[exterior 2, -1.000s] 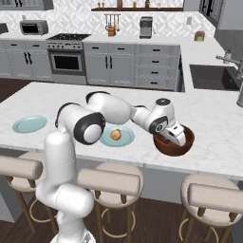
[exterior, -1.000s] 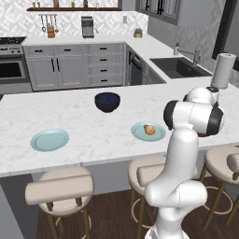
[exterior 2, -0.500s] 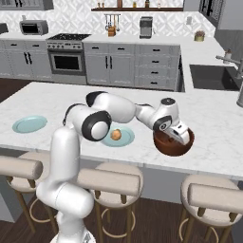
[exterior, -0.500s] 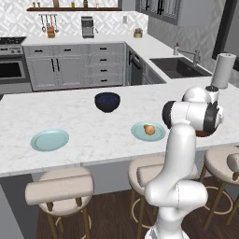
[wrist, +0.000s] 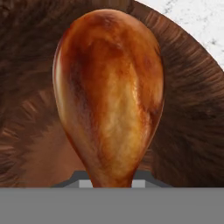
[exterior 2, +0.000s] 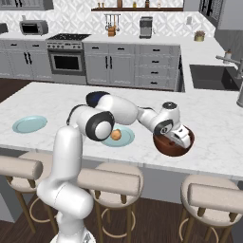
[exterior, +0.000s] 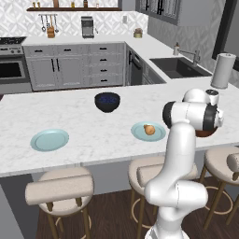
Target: Pick the chicken drumstick and squash from their plates and place them in the bowl. Then put the bowl in the fridge.
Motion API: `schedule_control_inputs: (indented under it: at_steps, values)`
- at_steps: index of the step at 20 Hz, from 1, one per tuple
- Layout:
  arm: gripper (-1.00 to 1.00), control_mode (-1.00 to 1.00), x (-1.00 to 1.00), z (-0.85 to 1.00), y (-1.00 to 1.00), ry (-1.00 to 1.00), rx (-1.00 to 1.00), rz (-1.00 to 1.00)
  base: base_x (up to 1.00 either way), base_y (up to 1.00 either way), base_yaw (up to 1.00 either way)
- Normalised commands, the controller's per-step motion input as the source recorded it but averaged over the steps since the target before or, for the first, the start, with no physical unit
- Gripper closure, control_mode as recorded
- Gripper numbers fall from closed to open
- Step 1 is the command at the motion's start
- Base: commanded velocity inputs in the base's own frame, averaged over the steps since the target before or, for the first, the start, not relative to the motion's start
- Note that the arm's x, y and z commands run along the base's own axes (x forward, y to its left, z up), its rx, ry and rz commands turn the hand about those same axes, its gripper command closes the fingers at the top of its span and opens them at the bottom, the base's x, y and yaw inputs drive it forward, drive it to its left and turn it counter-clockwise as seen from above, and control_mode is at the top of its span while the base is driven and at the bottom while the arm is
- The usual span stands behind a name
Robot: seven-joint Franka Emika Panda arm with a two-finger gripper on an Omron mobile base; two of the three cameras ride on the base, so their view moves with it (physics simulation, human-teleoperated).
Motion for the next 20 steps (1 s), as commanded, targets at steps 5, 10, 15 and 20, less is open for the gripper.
schedule_control_inputs:
  at_steps: [5, 10, 15, 20]
  values:
    - [-1.0, -1.0, 0.0, 0.0, 0.0, 0.0, 0.0, 0.0, 0.0, 0.0, 0.0]
    - [-1.0, -1.0, -0.02, 0.0, 0.0, 0.0, 0.0, 0.0, 0.0, 0.0, 0.0]
    - [-1.0, -1.0, -0.28, 0.37, 0.27, -0.01, 0.0, 0.0, 0.0, 0.0, 0.0]
    - [-1.0, -1.0, -0.37, 0.69, 0.56, -0.02, 0.0, 0.0, 0.0, 0.0, 0.0]
